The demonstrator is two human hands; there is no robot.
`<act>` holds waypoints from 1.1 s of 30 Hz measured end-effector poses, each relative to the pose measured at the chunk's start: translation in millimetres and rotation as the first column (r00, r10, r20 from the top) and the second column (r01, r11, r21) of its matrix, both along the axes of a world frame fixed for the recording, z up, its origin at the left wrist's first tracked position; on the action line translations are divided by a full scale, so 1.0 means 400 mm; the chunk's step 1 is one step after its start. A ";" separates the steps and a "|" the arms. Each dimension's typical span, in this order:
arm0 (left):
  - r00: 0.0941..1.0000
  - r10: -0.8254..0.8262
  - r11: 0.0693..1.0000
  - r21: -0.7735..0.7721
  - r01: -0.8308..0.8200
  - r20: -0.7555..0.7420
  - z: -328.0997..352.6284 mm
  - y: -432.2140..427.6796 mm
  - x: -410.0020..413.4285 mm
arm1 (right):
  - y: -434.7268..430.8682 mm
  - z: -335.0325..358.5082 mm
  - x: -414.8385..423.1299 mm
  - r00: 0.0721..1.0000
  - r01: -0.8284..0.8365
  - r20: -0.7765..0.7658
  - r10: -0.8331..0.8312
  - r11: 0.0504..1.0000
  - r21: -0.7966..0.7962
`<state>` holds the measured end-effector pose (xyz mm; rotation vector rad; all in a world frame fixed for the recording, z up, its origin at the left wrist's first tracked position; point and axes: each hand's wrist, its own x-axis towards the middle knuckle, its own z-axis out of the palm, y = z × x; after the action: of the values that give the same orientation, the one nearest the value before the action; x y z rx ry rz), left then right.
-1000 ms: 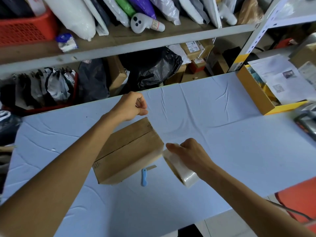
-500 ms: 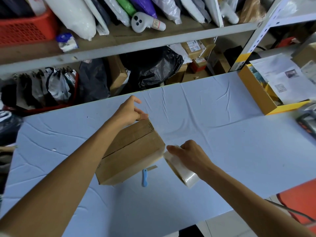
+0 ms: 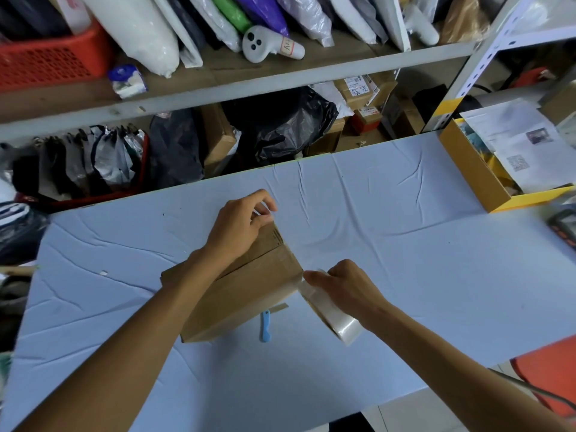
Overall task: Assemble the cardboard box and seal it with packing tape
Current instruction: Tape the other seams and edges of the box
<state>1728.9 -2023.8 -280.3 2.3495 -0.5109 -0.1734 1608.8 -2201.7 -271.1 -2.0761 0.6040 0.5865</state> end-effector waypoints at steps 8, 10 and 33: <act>0.978 -0.193 0.977 0.078 0.199 -0.076 0.015 0.013 0.006 | -0.001 0.003 0.010 1.000 -0.002 -0.007 0.002 1.000 0.012; 0.971 -0.218 0.965 0.130 0.230 -0.103 0.018 0.011 0.010 | -0.001 0.005 0.014 1.000 -0.009 -0.009 0.009 1.000 0.006; 0.920 -0.346 0.913 0.161 0.376 -0.187 0.041 -0.036 0.015 | -0.015 -0.019 0.064 0.998 0.013 0.064 -0.024 0.987 0.162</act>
<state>1734.7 -2038.3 -263.8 2.3814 -0.8851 -0.5988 1634.3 -2207.9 -278.7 -1.9275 0.5198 0.5371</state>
